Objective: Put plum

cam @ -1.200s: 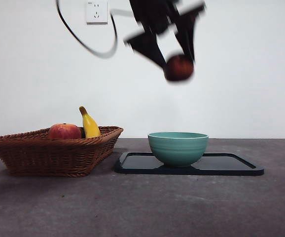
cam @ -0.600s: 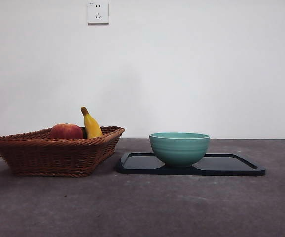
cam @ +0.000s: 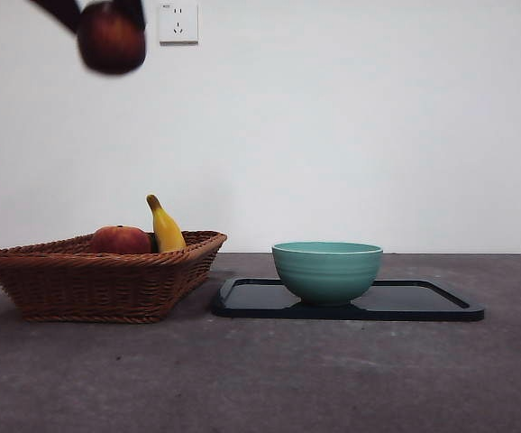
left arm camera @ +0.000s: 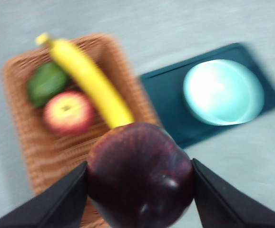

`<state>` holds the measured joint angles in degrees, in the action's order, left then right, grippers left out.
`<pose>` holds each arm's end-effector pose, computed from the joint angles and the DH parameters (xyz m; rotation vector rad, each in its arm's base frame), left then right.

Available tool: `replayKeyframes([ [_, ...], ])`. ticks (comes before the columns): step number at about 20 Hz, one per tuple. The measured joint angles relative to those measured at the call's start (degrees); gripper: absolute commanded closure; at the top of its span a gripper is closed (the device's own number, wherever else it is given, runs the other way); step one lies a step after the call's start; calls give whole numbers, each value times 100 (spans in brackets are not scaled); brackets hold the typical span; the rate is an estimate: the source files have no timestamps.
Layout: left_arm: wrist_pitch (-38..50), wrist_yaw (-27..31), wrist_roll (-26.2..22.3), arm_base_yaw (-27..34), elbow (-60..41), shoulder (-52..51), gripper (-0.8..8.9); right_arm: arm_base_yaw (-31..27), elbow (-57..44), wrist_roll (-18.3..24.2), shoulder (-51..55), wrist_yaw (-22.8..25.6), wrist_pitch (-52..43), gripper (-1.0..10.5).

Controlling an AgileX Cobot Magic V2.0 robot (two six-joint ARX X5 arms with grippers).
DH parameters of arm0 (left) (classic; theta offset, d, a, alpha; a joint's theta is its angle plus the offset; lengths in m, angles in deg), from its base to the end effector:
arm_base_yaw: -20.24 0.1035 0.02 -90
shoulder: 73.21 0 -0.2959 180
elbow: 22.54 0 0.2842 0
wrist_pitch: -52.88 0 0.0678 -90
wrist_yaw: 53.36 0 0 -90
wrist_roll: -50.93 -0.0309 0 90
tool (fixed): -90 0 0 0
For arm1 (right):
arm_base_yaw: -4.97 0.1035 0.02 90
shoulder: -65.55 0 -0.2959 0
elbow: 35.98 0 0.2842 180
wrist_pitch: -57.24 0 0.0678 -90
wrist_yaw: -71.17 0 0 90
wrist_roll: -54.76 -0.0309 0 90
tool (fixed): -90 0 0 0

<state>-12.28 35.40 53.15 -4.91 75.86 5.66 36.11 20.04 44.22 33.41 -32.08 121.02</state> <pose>0.2710 -0.1280 0.4183 0.1303 0.7937 -0.4203 0.0857 0.0601 0.3132 0.0567 0.7697 0.6744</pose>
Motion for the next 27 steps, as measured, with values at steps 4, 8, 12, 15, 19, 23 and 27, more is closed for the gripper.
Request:
replayKeyframes([
  [4,1054,247,-24,280,-1349,-61,573,0,0,0,0,0,-42,734],
  [8,2411,249,-118,439,-2459,-37,573,0,0,0,2,0,-44,734],
  [12,3265,262,-236,603,-2879,295,573,0,0,0,0,0,-55,734],
  [15,3639,256,-369,601,-2879,769,573,0,0,0,0,0,-114,734],
  [19,3926,256,-431,601,-2883,1228,573,0,0,0,0,0,-116,734],
  [23,4107,256,-435,619,-2887,1460,572,0,0,-2,2,0,-122,734],
  [27,4120,243,-435,616,-2887,1517,564,0,0,-22,2,0,-140,734],
])
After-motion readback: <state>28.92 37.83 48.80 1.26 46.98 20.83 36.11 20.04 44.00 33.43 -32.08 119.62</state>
